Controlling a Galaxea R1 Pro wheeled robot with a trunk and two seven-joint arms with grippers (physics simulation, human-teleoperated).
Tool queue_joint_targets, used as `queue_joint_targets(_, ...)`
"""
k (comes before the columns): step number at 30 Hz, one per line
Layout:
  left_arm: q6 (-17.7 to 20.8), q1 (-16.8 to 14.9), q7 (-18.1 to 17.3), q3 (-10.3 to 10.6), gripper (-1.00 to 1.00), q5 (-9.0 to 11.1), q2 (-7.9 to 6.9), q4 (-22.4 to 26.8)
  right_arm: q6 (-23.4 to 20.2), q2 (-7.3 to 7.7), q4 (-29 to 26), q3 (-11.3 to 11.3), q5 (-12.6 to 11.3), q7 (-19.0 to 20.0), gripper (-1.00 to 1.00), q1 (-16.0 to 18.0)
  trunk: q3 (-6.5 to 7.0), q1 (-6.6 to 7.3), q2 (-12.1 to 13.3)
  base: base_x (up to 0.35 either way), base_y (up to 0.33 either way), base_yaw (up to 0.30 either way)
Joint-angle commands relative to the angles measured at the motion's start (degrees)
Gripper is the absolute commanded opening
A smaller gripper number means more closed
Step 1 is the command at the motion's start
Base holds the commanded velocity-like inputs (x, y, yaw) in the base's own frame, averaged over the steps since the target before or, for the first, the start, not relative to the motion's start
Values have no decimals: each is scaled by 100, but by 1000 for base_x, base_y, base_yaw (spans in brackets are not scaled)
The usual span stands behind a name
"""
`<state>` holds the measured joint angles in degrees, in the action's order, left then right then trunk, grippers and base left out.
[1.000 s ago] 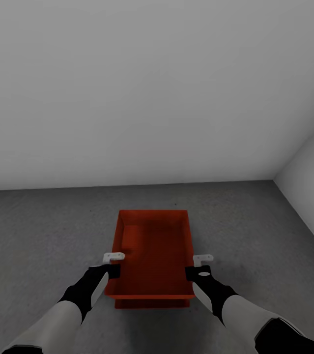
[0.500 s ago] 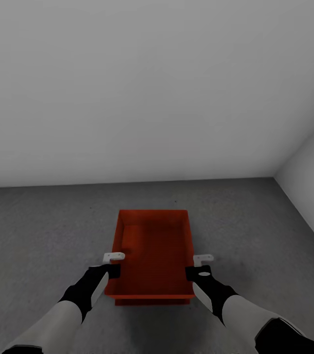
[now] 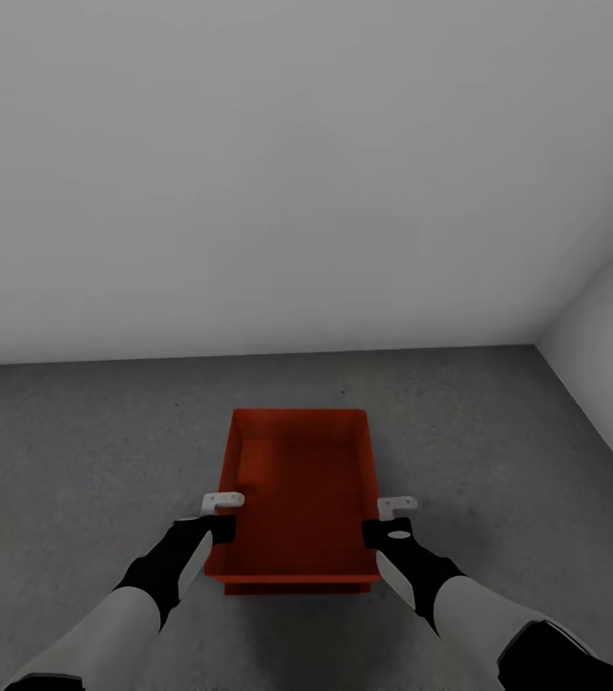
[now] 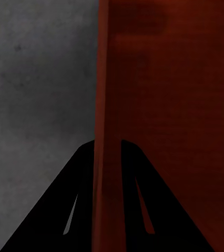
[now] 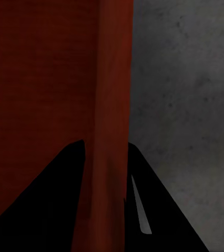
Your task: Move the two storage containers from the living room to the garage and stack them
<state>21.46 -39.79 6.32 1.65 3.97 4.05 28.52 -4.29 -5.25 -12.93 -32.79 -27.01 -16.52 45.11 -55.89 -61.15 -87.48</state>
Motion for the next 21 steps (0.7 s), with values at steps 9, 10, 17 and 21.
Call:
queue_joint_targets(9,42,-3,57,-66,-100,-61,8,93,-29,-3,10,25,-77,-616,-100,-2,-93,-109,-202,0,0,0)
queue_joint_targets(10,44,-3,56,-65,-100,-60,8,93,-28,-3,10,24,-77,-616,-100,-2,-111,-131,-242,0,0,0)
queue_joint_targets(17,51,-3,54,-67,-100,-62,17,92,-28,-5,10,22,-77,-616,-100,-2,-201,-241,-443,0,0,0)
queue_joint_targets(21,49,-3,54,-65,-100,-63,17,93,-28,-6,10,21,-77,-616,-100,-2,-219,-263,-483,0,0,0)
